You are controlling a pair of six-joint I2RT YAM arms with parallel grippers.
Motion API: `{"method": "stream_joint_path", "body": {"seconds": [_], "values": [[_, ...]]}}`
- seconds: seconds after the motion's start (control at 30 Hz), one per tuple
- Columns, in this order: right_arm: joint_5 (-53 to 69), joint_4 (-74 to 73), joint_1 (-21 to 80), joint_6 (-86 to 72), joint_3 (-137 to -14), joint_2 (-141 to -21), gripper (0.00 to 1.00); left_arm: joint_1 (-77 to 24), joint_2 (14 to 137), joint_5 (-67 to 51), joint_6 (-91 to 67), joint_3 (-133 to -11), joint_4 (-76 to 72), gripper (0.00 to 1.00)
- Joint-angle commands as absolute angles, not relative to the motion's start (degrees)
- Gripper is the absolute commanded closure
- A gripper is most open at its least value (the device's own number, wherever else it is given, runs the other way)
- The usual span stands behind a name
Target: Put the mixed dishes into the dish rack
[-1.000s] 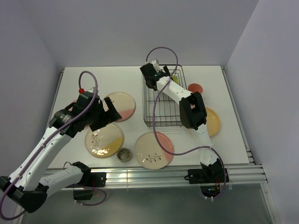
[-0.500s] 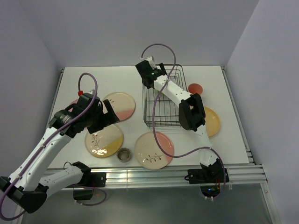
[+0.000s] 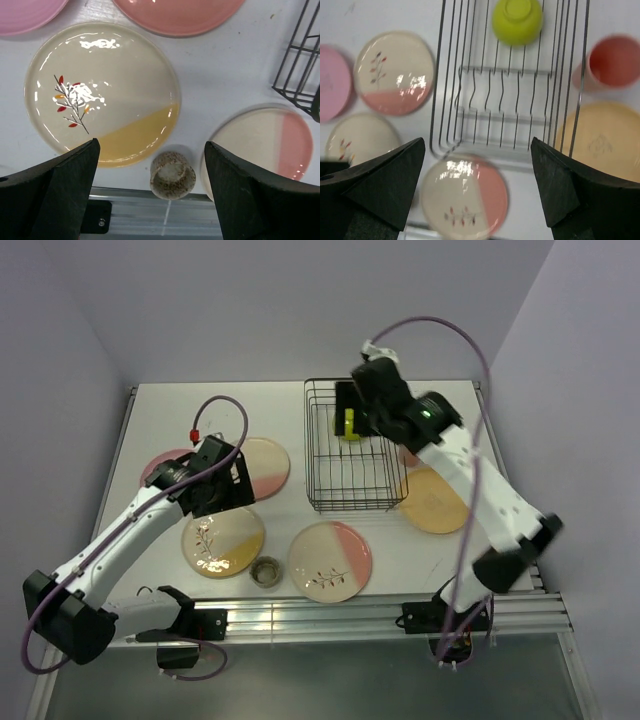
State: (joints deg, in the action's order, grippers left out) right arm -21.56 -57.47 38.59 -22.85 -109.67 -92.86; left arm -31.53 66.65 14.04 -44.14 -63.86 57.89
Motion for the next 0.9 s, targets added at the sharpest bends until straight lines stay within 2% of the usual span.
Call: {"method": "stream_joint_path", "body": {"seconds": [0.0,0.13,0.33,0.57,0.87], "values": [[-13.45,-60.29,38.41,-29.79,-98.63,-80.18,0.07,-32.95,69.16,16.43,-40.43,-63.19,53.18,0.09],[-10.64,-62.4,38.32,-33.65,-89.76,-66.75,0.08,-37.52,71.18,17.22,-43.14,-61.35,51.94,0.11],[-6.07,-62.49,38.32,-37.87,-80.7,-54.43,0.11,-41.13,76.71,17.75,-47.45,-57.4,50.28,0.14],[-2.82,-61.79,38.32,-38.94,-76.2,-49.83,0.12,-41.4,85.59,17.58,-47.99,-58.0,44.12,0.19],[-2.99,-63.37,38.32,-39.02,-77.08,-47.38,0.13,-40.08,97.29,19.34,-45.97,-62.76,45.35,0.28]]}}
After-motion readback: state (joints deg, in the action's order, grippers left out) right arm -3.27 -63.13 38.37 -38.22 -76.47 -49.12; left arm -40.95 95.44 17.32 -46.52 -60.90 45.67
